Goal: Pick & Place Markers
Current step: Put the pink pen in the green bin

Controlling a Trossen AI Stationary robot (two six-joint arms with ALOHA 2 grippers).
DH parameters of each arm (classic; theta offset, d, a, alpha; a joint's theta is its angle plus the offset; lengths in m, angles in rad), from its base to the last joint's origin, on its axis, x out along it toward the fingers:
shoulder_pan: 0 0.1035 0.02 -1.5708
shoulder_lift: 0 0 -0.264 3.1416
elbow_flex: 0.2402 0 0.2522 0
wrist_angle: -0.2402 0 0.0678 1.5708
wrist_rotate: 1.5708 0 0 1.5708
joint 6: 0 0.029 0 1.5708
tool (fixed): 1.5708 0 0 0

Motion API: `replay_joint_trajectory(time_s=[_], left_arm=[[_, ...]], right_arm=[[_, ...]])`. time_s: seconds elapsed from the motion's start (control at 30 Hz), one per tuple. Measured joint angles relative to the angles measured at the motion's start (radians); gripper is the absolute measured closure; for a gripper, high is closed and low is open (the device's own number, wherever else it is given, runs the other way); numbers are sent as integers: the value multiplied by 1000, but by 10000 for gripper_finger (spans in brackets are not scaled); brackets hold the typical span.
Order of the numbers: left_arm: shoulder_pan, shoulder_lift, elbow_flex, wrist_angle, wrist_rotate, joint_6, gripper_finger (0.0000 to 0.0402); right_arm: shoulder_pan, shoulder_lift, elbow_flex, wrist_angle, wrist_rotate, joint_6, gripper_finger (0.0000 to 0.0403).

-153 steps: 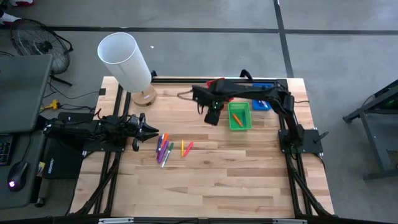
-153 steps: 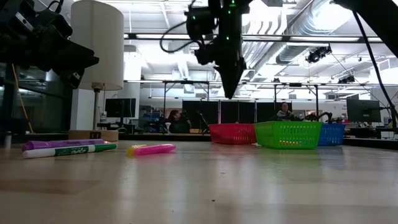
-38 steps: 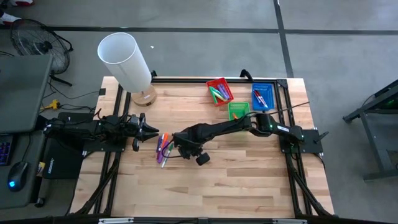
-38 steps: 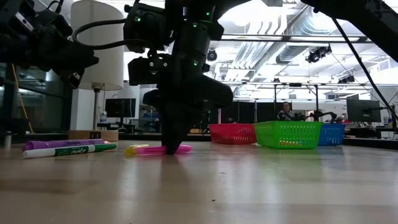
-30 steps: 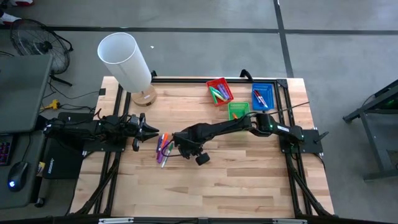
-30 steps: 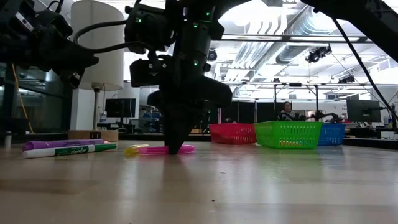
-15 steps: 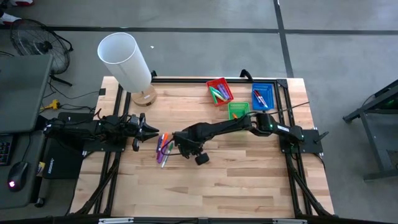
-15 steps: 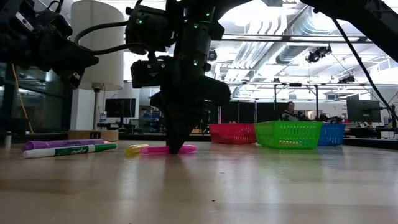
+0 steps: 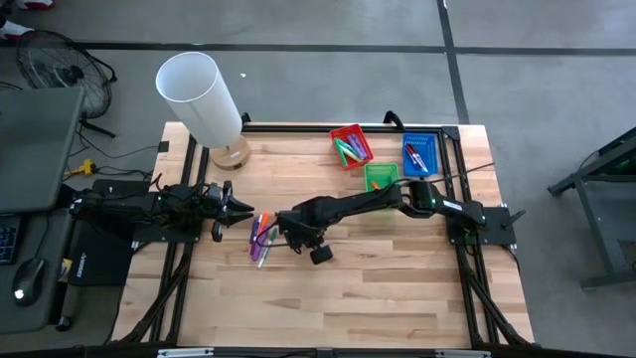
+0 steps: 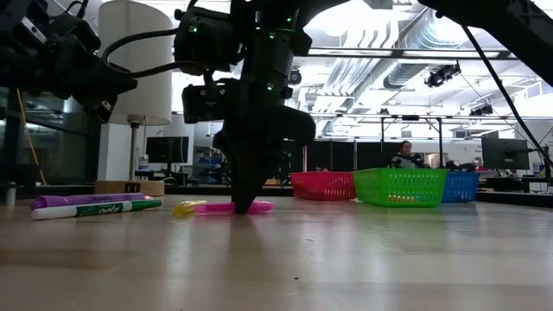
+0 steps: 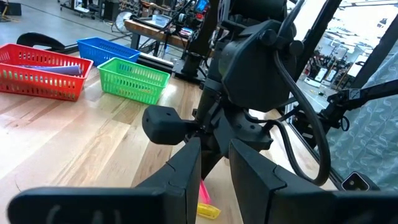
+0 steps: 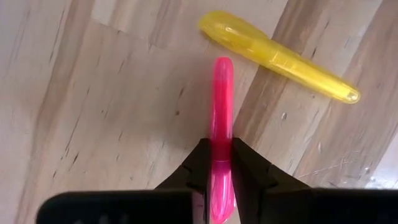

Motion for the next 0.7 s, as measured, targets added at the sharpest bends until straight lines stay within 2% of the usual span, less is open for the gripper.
replay_joint_trajectory(time_s=[0.43, 0.7], left_arm=[[0, 0, 0, 0, 0, 0, 318], [0, 0, 0, 0, 0, 0, 318]], right_arm=[[-11, 0, 0, -11, -16, 14, 373], [-16, -12, -2, -50, -26, -31, 373]])
